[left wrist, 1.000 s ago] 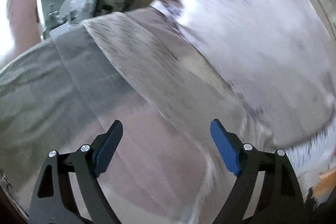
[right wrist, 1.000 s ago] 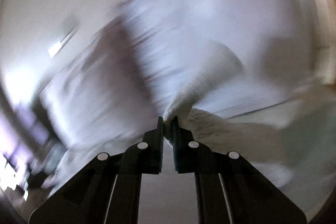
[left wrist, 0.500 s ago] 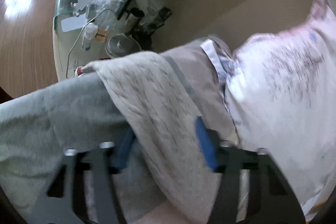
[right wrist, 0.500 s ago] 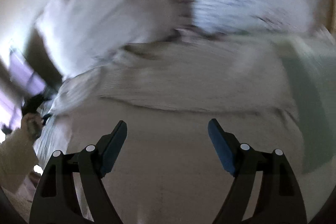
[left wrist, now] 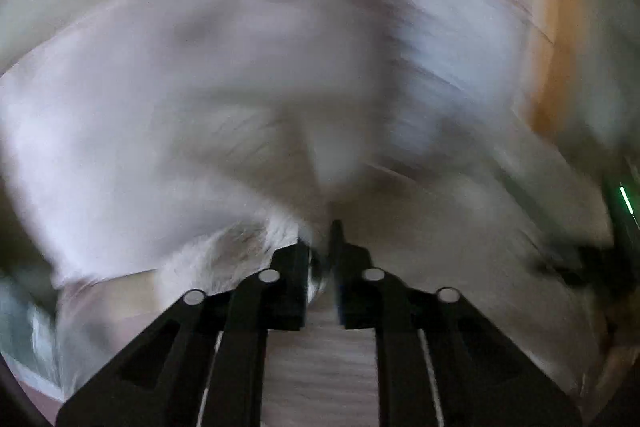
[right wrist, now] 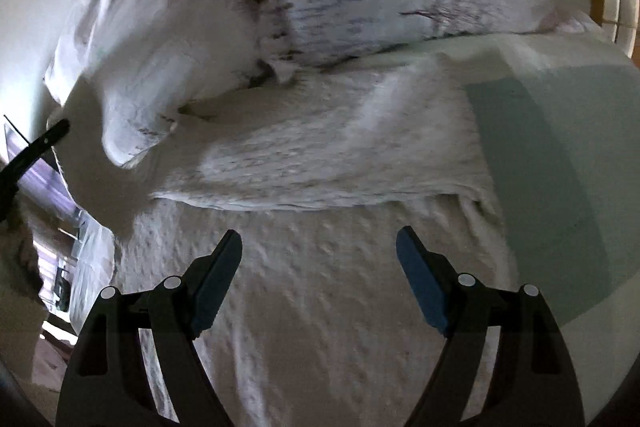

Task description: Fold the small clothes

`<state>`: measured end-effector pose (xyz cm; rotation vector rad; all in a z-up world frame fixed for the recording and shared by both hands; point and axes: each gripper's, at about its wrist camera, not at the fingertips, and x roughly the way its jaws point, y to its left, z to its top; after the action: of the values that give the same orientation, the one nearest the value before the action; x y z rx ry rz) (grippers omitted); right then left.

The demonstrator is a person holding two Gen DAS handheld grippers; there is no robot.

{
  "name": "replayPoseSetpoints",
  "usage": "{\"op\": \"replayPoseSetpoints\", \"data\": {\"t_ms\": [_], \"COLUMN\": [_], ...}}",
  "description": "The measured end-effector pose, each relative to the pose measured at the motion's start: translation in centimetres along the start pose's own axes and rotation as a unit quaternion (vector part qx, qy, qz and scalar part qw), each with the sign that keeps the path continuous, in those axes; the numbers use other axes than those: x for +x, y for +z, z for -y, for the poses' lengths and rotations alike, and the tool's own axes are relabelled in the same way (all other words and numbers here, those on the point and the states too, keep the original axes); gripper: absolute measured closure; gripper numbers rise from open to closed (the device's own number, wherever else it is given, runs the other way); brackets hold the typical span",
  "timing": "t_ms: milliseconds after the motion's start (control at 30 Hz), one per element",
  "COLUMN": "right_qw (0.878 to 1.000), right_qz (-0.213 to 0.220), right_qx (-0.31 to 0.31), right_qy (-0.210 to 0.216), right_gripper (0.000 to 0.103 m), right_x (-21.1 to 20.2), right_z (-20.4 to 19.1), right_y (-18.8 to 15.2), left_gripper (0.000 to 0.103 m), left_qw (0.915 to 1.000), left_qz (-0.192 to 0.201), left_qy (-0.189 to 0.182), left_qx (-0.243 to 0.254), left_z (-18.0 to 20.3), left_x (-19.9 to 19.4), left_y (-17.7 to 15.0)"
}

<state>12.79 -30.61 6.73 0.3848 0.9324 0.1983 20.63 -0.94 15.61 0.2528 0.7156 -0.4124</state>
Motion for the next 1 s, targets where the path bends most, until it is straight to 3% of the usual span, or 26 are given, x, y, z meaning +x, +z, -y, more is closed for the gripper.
{"op": "replayPoseSetpoints", "data": {"t_ms": [100,167,233,300,400,500,567,667,767,867,933,1000], "right_qw": [1.0,0.999,0.999,0.996,0.99,0.98,0.971,0.948,0.937,0.934,0.936,0.942], "right_qz": [-0.001,0.0,-0.008,-0.024,-0.055,-0.094,-0.113,-0.169,-0.197,-0.193,-0.175,-0.148], "right_qx": [0.024,0.033,0.052,0.082,0.127,0.158,0.175,0.199,0.199,0.199,0.193,0.176], "right_qy": [0.001,-0.003,-0.005,0.006,0.032,0.072,0.116,0.182,0.21,0.224,0.236,0.244], "right_gripper": [0.022,0.022,0.026,0.037,0.041,0.048,0.051,0.072,0.087,0.095,0.096,0.096], "right_x": [-1.5,-2.8,-4.3,-5.3,-6.6,-6.7,-6.8,-5.9,-5.4,-5.1,-5.2,-5.5], "right_z": [2.3,3.7,5.6,7.5,9.9,10.6,10.4,9.3,8.0,7.2,6.6,6.0], "right_y": [-0.8,-1.4,-2.5,-3.8,-6.3,-9.2,-11.2,-14.3,-16.3,-16.1,-14.8,-12.6], "left_gripper": [0.084,0.071,0.052,0.045,0.039,0.039,0.04,0.053,0.066,0.077,0.093,0.095], "left_qw": [0.9967,0.9937,0.9859,0.975,0.9519,0.9322,0.9363,0.9288,0.9204,0.9069,0.898,0.8932], "left_qz": [-0.075,-0.105,-0.128,-0.148,-0.177,-0.201,-0.185,-0.18,-0.184,-0.188,-0.193,-0.181], "left_qy": [-0.03,-0.011,0.013,0.039,0.051,0.029,0.019,-0.039,-0.068,-0.091,-0.109,-0.13], "left_qx": [-0.004,-0.039,-0.107,-0.161,-0.245,-0.299,-0.298,-0.322,-0.338,-0.366,-0.38,-0.39], "left_z": [3.9,2.4,-1.0,-3.8,-6.6,-6.5,-5.1,-3.5,-2.2,-1.2,-1.1,-1.4], "left_x": [3.5,4.0,2.9,1.3,-1.3,-3.2,-4.4,-6.3,-7.9,-8.3,-7.8,-7.5], "left_y": [-2.0,-4.1,-7.4,-10.7,-16.4,-21.2,-22.6,-24.4,-25.7,-26.6,-26.5,-25.9]}}
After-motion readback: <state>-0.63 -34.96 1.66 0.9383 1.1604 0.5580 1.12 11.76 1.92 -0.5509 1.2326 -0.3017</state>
